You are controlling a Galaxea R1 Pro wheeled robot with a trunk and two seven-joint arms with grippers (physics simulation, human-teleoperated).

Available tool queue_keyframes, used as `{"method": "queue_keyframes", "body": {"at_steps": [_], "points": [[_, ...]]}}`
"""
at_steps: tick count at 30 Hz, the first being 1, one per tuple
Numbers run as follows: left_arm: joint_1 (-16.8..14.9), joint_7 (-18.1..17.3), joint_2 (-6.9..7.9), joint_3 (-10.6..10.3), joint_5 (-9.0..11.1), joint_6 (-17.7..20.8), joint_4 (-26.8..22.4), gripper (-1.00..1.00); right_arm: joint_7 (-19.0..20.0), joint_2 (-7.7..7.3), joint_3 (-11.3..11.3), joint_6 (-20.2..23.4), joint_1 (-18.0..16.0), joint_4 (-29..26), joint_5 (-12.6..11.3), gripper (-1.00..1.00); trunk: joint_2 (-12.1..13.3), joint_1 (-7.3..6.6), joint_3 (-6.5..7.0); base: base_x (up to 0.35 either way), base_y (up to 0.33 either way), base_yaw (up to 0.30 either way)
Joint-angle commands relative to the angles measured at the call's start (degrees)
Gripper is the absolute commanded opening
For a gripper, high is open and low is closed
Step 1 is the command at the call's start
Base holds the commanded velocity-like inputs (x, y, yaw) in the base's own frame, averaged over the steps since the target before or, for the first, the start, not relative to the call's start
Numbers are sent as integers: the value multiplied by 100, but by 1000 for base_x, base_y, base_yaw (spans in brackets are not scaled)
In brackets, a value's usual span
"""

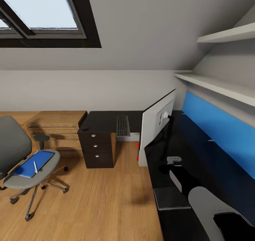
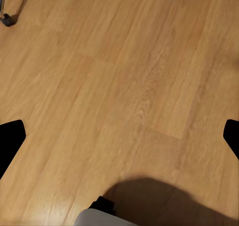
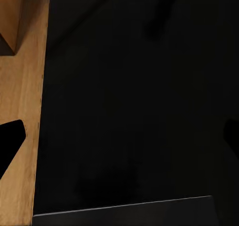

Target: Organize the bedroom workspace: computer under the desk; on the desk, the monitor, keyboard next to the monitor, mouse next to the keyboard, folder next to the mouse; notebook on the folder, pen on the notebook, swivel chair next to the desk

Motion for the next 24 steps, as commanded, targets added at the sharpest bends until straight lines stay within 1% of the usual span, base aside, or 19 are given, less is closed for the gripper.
{"method": "queue_keyframes", "body": {"at_steps": [1,5,11,24], "points": [[-7,38,6,-44,66,-38,-16,100,-40,-10,47,35,-3,-13,-51,100,-10,3,-13,0,0,126],[-7,47,10,-40,79,-35,-123,100,-26,-39,56,31,-3,-3,-34,100,-10,3,-15,0,0,45],[-7,46,3,-39,87,-34,-152,100,-22,-75,55,29,0,-4,-32,100,-251,134,-124,0,0,4],[-7,46,2,-40,94,-23,-147,100,-34,-82,54,31,-2,30,-32,100,-772,420,-357,0,0,0]]}}
